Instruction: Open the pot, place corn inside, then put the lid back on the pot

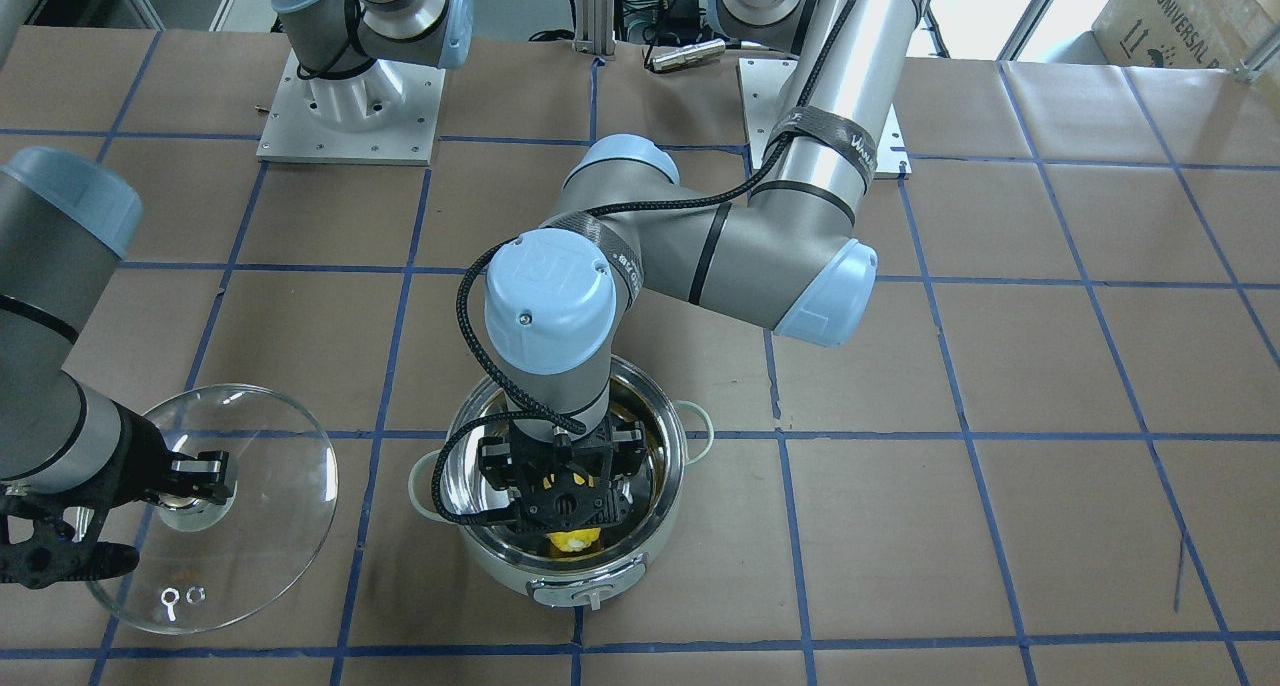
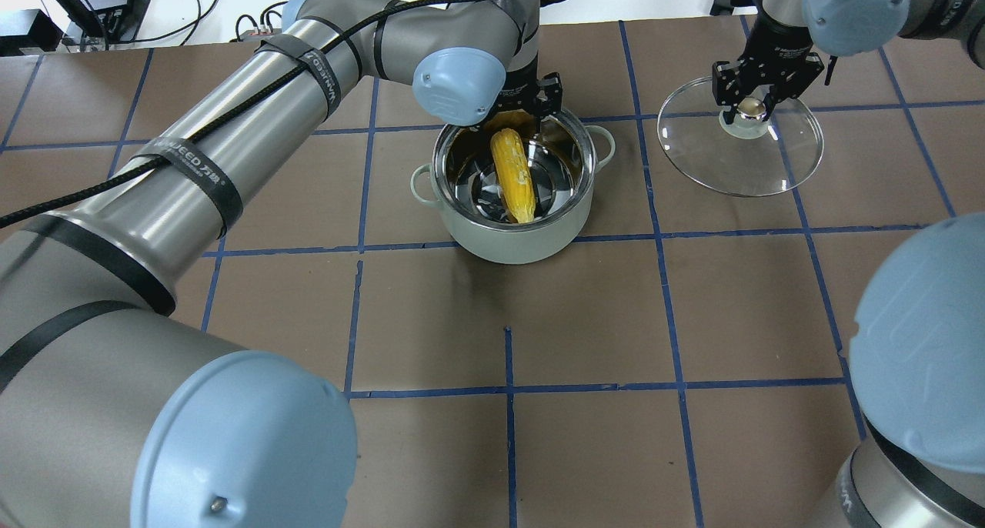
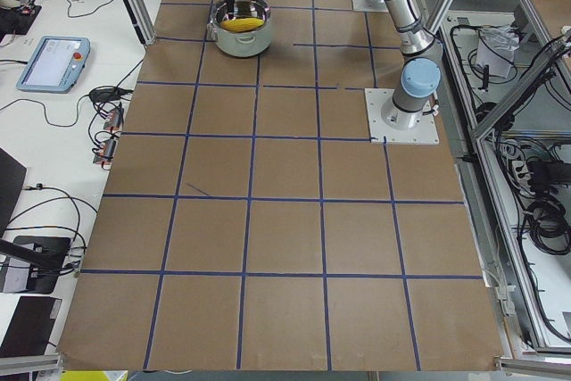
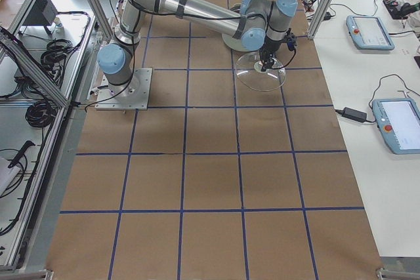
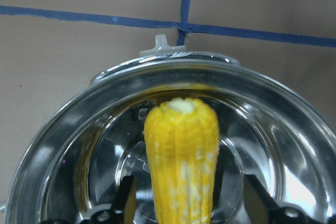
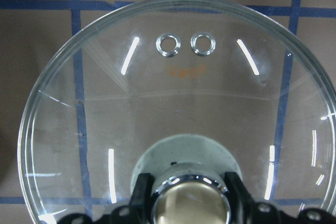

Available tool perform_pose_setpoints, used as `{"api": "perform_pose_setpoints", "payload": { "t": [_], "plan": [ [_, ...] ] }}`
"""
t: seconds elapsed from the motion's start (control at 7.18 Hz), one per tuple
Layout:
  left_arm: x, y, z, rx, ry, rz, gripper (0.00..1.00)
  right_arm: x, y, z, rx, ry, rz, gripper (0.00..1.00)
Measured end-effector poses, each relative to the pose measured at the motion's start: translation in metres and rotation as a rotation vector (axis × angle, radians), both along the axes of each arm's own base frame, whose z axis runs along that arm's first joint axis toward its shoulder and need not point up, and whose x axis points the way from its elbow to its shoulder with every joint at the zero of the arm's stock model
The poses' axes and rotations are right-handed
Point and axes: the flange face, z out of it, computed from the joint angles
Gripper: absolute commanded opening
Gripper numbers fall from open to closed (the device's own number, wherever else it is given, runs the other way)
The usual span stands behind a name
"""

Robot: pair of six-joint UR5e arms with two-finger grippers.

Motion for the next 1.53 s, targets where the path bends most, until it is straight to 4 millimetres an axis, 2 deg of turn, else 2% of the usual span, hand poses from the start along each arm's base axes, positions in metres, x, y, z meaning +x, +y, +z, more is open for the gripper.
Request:
{"api": "perform_pose_setpoints", "payload": {
  "t": [0.28,0.42,0.56,0.84,0.98,1.11,1.25,1.53],
  "plan": [
    [0.014,-0.005,0.006,0.001,-0.001,0.005,1.0,0.001,0.0,0.012,-0.016,0.001,-0.004,0.1],
    [0.035,-0.012,0.014,0.003,-0.004,-0.004,1.0,0.007,0.002,0.028,-0.036,0.003,-0.003,0.11],
    [0.065,-0.019,0.026,0.022,-0.014,-0.026,1.0,0.025,0.007,0.049,-0.062,0.006,0.009,0.1],
    [0.141,-0.016,0.063,0.084,-0.032,-0.104,1.0,0.095,0.027,0.083,-0.113,0.006,0.051,0.1],
    [0.178,-0.003,0.078,0.101,-0.031,-0.125,1.0,0.13,0.035,0.09,-0.131,0.002,0.051,0.1],
    [0.209,0.02,0.089,0.115,-0.032,-0.116,1.0,0.169,0.046,0.092,-0.14,-0.004,0.034,0.1],
    [0.232,0.047,0.094,0.131,-0.034,-0.095,1.0,0.21,0.058,0.094,-0.148,-0.012,0.007,0.1],
    [0.268,0.088,0.103,0.142,-0.034,-0.046,1.0,0.288,0.082,0.081,-0.156,-0.021,-0.029,0.1]
  ]
}}
